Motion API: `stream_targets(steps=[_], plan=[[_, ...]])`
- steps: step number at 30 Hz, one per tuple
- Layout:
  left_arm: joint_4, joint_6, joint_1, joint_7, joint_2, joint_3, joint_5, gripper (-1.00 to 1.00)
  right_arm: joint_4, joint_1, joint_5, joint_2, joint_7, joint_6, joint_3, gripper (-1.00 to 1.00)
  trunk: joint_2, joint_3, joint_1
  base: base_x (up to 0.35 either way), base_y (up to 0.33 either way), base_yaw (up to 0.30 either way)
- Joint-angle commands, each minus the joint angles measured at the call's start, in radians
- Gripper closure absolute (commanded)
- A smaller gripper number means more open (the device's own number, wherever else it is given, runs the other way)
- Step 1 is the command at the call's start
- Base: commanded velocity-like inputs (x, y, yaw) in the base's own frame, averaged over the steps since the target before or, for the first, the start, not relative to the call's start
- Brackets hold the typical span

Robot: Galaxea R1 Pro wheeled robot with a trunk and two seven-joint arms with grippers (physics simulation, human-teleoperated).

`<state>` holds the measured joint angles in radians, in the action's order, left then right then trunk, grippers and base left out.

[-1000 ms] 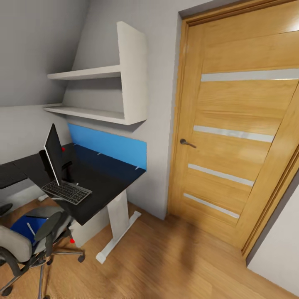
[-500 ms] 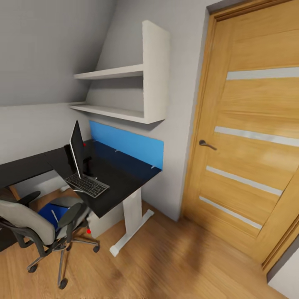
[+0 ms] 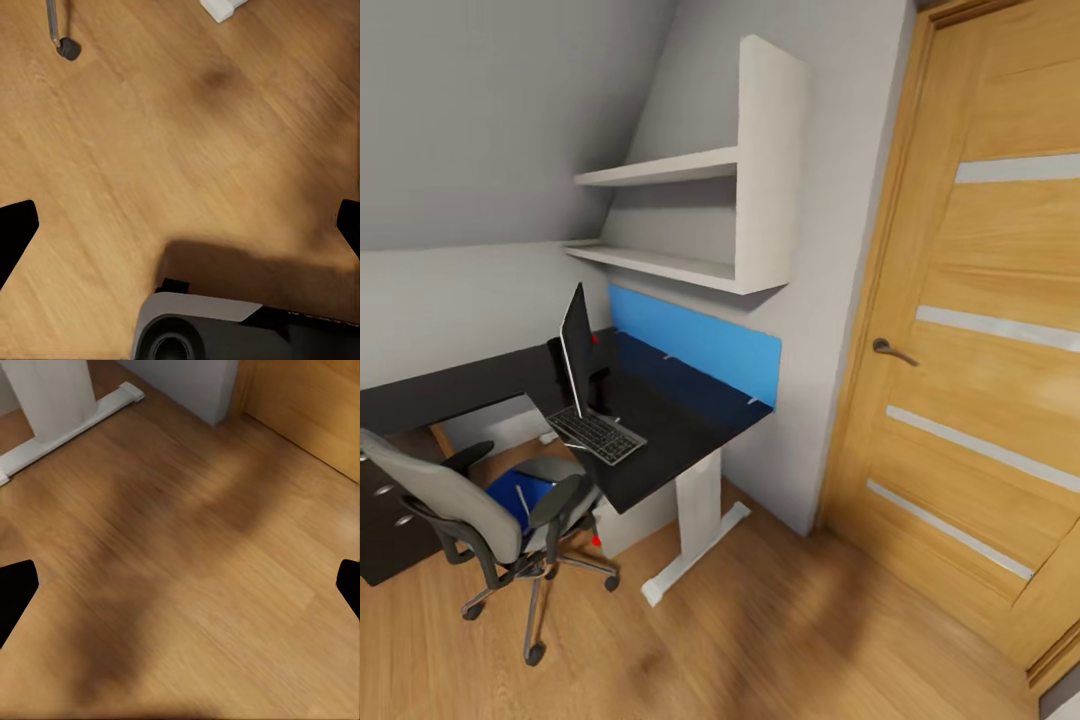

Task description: In the bedroom, organize the workspace by keeping the computer under the desk, ensuring the monitor is on the desk, placing the keyboard on the desk next to the monitor, placing the mouse on the desk next to the keyboard, moving the folder from the swivel chair onto the desk next to the mouse, stacking the notebook on top of the folder with the pen on top of the notebook, and positioning the swivel chair next to the desk.

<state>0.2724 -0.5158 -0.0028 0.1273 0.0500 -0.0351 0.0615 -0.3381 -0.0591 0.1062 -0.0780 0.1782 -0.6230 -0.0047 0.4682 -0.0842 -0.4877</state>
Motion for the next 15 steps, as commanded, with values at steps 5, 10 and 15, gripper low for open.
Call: stream_targets(steps=[5,10,15], plan=[[0.001,-0.003,0.000,-0.002,0.001,-0.003,0.004,-1.00,0.000,-0.001,0.010,0.001,0.008,-0.002,0.000,-1.00,0.002,-0.003,-0.001,0.063,-0.192,0.046],[0.001,-0.003,0.000,-0.002,0.001,-0.003,0.004,-1.00,0.001,-0.001,0.009,-0.001,0.009,-0.001,-0.001,-1.00,0.002,-0.004,-0.001,0.017,-0.046,0.143],[0.001,-0.003,0.000,-0.002,0.001,-0.003,0.004,-1.00,0.001,-0.001,0.009,-0.002,0.009,-0.002,-0.001,-1.00,0.002,-0.004,-0.001,0.003,-0.009,0.249]])
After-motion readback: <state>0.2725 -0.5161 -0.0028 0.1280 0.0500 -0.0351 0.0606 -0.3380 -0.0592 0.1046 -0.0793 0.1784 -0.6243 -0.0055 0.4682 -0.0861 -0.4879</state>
